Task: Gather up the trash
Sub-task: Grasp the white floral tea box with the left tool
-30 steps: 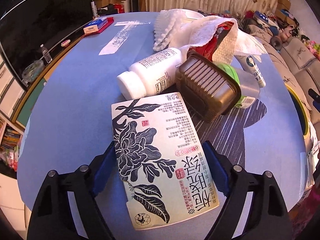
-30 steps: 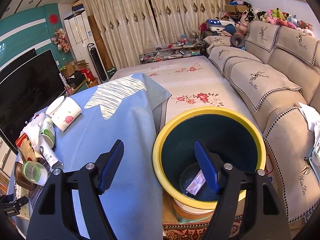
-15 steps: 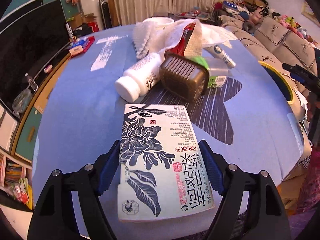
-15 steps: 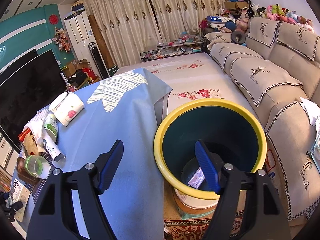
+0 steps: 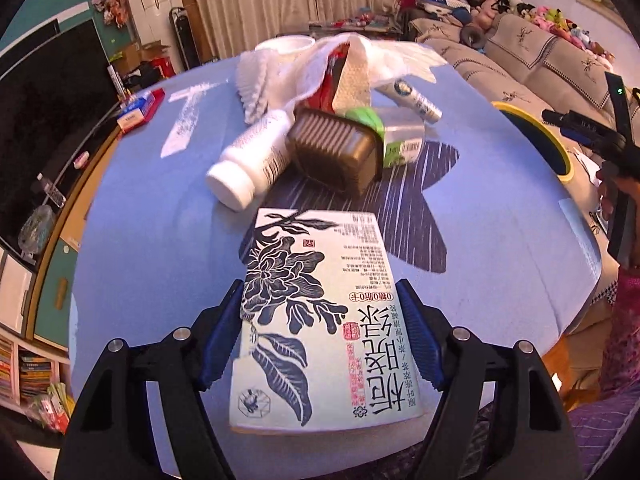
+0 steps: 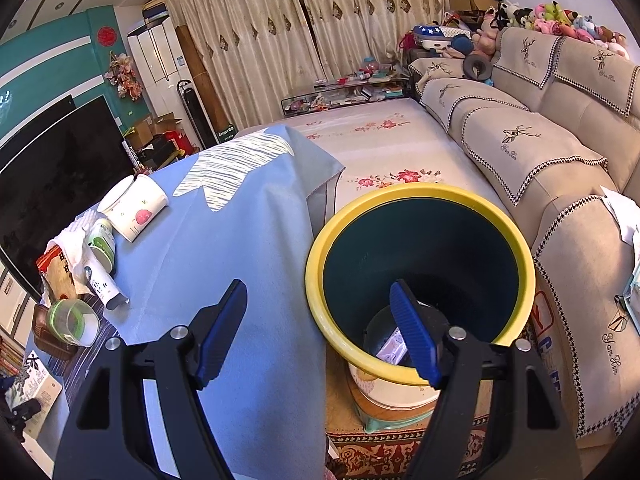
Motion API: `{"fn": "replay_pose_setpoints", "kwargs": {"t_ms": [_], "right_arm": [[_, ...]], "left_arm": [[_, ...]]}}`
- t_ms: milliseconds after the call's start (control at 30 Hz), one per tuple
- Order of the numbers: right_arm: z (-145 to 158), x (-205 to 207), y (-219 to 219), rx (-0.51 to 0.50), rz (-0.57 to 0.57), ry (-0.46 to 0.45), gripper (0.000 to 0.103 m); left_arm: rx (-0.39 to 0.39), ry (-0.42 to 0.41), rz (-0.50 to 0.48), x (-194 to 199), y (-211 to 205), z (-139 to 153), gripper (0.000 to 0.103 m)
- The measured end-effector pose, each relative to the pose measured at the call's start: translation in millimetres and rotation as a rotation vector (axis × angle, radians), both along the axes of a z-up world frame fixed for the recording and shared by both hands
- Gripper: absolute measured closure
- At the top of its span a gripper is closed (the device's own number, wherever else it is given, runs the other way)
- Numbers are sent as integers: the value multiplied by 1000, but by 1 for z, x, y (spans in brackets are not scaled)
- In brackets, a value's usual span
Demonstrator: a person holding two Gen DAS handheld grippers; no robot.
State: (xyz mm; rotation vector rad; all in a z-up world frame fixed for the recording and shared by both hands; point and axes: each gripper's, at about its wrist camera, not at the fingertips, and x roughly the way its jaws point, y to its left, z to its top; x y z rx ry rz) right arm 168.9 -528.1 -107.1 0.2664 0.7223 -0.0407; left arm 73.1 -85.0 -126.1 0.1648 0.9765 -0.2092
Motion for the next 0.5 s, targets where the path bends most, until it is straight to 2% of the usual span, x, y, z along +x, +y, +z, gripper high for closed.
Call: {"fn": "replay_pose_setpoints", "kwargs": {"t_ms": [133, 167, 233, 333, 467, 500], "right_arm": [[0, -1, 0, 1, 0, -3, 33], [0, -2, 0, 2, 0, -4, 33], [-1, -3, 0, 7, 3, -6, 33], [-1, -4, 5, 9, 15, -7, 33], [0, -5, 12, 8, 37, -9, 33], [0, -6, 13, 10, 40, -10, 33]], "left_arm": [[16, 37, 10, -3, 6, -12, 29], [18, 38, 18, -6, 8, -14, 27], [23, 30, 40, -13, 11, -17, 16], [16, 11, 63, -22, 14, -20, 14], [40, 3, 67, -32, 13, -29, 17], [16, -5, 62, -34, 15, -29, 25]]}}
